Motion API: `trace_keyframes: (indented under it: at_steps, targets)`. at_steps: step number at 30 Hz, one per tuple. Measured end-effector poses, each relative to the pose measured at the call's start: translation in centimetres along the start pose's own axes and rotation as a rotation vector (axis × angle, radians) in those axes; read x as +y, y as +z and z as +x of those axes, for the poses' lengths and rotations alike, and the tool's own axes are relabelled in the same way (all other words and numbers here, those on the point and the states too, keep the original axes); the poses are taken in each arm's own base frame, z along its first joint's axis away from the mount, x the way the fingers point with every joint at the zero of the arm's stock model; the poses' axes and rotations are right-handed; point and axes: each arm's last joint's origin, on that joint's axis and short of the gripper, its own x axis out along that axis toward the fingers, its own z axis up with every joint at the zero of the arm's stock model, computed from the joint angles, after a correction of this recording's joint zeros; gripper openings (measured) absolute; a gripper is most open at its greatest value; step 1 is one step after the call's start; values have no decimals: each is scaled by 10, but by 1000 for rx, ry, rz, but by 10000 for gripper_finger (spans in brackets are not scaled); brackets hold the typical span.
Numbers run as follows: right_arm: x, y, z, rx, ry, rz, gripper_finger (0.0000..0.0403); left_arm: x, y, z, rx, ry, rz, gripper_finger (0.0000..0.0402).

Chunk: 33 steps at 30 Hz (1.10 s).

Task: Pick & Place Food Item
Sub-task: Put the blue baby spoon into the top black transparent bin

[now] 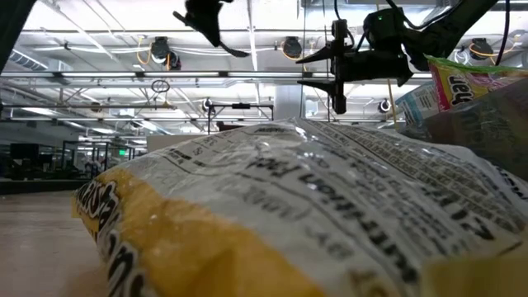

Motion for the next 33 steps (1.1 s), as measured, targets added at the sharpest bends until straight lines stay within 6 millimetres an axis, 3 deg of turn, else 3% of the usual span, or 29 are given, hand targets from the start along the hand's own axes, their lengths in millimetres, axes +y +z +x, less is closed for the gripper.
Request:
trace_keyframes:
  at_steps: [5, 10, 15, 21, 27, 33]
  targets:
    - [1, -2, 1, 22, 13, 5, 173, 24, -25, -15, -17, 0, -122, 28]
    - [4, -6, 4, 36, 20, 6, 173, 28, -54, -12, -114, -45, -218, 28]
    - [5, -11, 6, 57, 21, 11, 174, 19, -84, 13, -186, -109, -315, 28]
    - [7, -15, 9, 55, 7, 15, 171, 4, -116, 59, -176, -145, -440, 28]
    - [11, -22, 14, 16, -22, 14, 171, -7, -134, 102, -202, -160, -540, 28]
    - [19, -35, 21, 24, -19, -35, 170, -5, -139, 121, -300, -119, -593, 28]
